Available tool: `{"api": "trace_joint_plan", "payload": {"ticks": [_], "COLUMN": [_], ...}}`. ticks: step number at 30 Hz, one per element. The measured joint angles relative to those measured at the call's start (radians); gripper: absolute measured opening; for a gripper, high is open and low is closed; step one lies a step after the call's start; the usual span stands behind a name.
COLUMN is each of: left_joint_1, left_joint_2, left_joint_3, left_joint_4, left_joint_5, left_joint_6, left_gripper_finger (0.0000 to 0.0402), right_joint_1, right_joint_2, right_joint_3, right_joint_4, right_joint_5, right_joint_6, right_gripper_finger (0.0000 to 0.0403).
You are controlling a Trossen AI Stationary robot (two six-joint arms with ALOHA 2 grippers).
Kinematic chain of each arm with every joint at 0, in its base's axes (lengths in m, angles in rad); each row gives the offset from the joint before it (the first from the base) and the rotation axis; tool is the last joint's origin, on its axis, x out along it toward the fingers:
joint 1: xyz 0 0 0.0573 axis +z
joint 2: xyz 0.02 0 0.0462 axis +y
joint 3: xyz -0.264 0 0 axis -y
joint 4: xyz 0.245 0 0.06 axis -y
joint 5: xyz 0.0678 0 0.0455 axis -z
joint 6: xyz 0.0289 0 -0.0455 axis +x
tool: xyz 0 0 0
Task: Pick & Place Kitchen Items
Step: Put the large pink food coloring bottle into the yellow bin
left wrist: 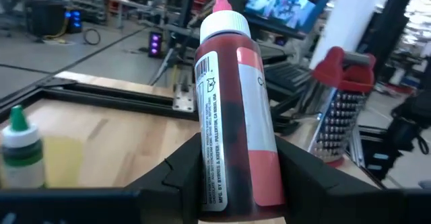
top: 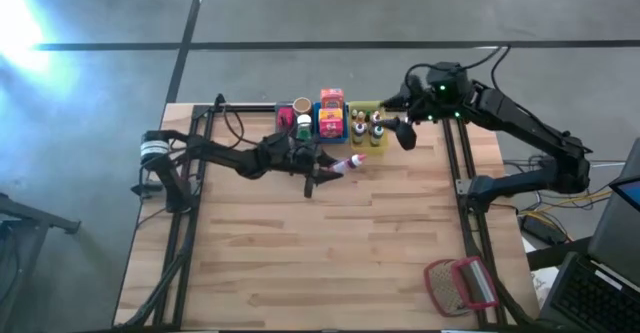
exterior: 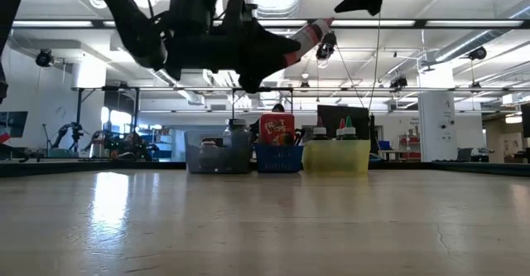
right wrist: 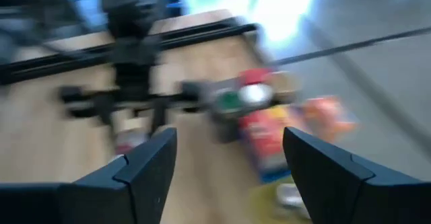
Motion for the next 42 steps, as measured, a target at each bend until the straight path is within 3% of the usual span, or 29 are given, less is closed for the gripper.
{"api": "trace_joint_plan", "payload": {"ticks": [3, 6, 14, 21, 35, 42], "left_joint_1": [-0.003, -0.008, -0.009, -0.009, -0.009, -0.008], "left_joint_2": [0.000, 0.000, 0.000, 0.000, 0.000, 0.000], "left_joint_3": [0.030, 0.043, 0.043, 0.047, 0.099, 0.099], "left_joint_4": [-0.053, -0.080, -0.080, -0.048, -0.068, -0.077], "left_joint_5": [0.011, 0.011, 0.009, 0.009, 0.049, 0.055], "left_joint_6": [0.014, 0.021, 0.018, 0.017, 0.045, 0.049], "left_gripper_finger": [0.0151, 0.0151, 0.0151, 0.0151, 0.0152, 0.0152], "right_joint_1": [0.005, 0.022, 0.127, 0.190, 0.197, 0.197], "right_joint_2": [0.032, 0.059, 0.072, 0.082, 0.171, 0.161], "right_joint_3": [0.000, -0.001, -0.018, -0.020, -0.021, -0.021], "right_joint_4": [-0.023, -0.059, -0.064, -0.071, -0.063, -0.068], "right_joint_5": [-0.172, -0.243, -0.240, -0.146, -0.138, -0.138], "right_joint_6": [0.006, -0.002, -0.038, -0.028, -0.033, -0.034], "right_gripper_finger": [0.0255, 0.0245, 0.0228, 0.0237, 0.0274, 0.0253]}}
